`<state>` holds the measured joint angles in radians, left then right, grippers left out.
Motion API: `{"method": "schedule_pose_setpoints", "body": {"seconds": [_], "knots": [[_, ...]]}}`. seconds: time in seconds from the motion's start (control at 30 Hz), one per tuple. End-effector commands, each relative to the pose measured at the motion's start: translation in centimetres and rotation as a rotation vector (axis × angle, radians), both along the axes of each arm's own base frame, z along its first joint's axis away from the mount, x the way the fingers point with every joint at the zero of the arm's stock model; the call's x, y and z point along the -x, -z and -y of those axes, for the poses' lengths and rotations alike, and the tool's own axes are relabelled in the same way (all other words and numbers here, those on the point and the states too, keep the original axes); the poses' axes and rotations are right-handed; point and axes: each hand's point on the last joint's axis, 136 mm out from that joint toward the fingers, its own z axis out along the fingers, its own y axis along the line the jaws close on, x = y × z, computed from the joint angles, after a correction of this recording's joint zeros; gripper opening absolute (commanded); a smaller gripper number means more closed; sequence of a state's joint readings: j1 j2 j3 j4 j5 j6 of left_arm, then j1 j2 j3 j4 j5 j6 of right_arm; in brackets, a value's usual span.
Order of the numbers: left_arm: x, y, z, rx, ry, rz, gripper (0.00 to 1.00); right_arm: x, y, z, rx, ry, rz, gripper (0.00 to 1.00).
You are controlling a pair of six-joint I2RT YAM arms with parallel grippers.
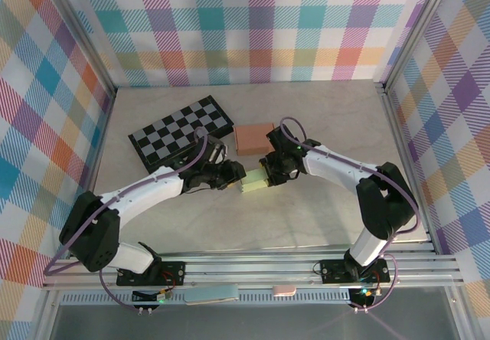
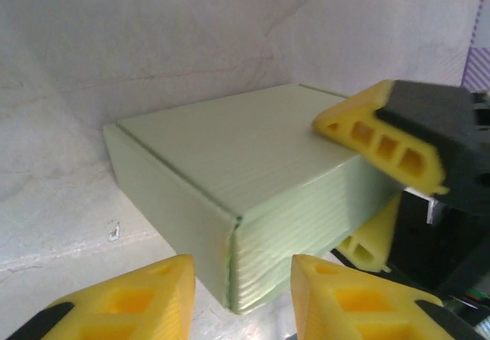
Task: Fold the paper box
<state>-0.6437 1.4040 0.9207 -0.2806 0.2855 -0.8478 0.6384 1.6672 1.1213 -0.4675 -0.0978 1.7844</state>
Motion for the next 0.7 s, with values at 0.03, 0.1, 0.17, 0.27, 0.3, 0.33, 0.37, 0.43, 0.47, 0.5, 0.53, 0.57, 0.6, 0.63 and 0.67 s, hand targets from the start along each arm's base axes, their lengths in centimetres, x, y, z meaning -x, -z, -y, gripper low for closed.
{"method": "schedule_pose_setpoints", "body": {"seconds": [0.03,0.1,0.17,0.27,0.3,0.33,0.37,0.43,0.47,0.5,0.53,0.57,0.6,0.63,0.67], "knots": [[-1.3,-6.2,-1.0,-0.011,-0.007,0.220,0.39,-1.2,-2.6,2.1,0.023,-0.031,0.102,0.40],[-1.5,-7.7,-1.8,-0.018,-0.028,0.278,0.40,-1.7,-3.7,3.8,0.032,-0.017,0.148,0.39],[-1.5,-8.7,-2.5,-0.025,-0.046,0.320,0.40,-2.5,-4.8,5.9,0.033,0.010,0.212,0.37],[-1.3,-9.4,-3.5,-0.026,-0.067,0.350,0.40,-4.3,-6.3,9.6,0.022,0.062,0.349,0.36],[-1.2,-9.4,-3.7,-0.024,-0.074,0.353,0.40,-5.1,-6.9,11.1,0.010,0.085,0.410,0.36],[-1.2,-9.6,-3.9,-0.018,-0.080,0.363,0.40,-5.8,-7.3,12.5,0.000,0.104,0.470,0.36],[-1.1,-9.7,-4.1,-0.014,-0.083,0.370,0.40,-6.7,-7.9,13.5,-0.013,0.116,0.535,0.36],[-0.9,-9.9,-4.2,-0.007,-0.085,0.383,0.40,-8.0,-8.4,15.8,-0.028,0.128,0.650,0.36],[-0.9,-10.0,-4.3,-0.005,-0.084,0.387,0.40,-8.5,-8.5,16.5,-0.037,0.126,0.696,0.36],[-0.9,-10.0,-4.4,-0.006,-0.087,0.392,0.40,-8.9,-8.2,17.1,-0.051,0.120,0.733,0.36],[-0.8,-10.1,-4.4,-0.004,-0.083,0.394,0.40,-9.4,-8.1,17.7,-0.063,0.118,0.773,0.36],[-0.8,-10.1,-4.5,-0.004,-0.083,0.397,0.40,-9.8,-7.7,17.9,-0.078,0.111,0.801,0.36],[-0.7,-10.0,-4.5,-0.005,-0.081,0.395,0.40,-10.2,-7.3,18.1,-0.097,0.101,0.828,0.36],[-0.6,-9.9,-4.5,-0.004,-0.079,0.393,0.40,-10.6,-6.9,18.0,-0.117,0.089,0.851,0.35],[-0.5,-9.7,-4.5,-0.006,-0.076,0.391,0.40,-11.0,-6.6,17.9,-0.137,0.079,0.870,0.34]]}}
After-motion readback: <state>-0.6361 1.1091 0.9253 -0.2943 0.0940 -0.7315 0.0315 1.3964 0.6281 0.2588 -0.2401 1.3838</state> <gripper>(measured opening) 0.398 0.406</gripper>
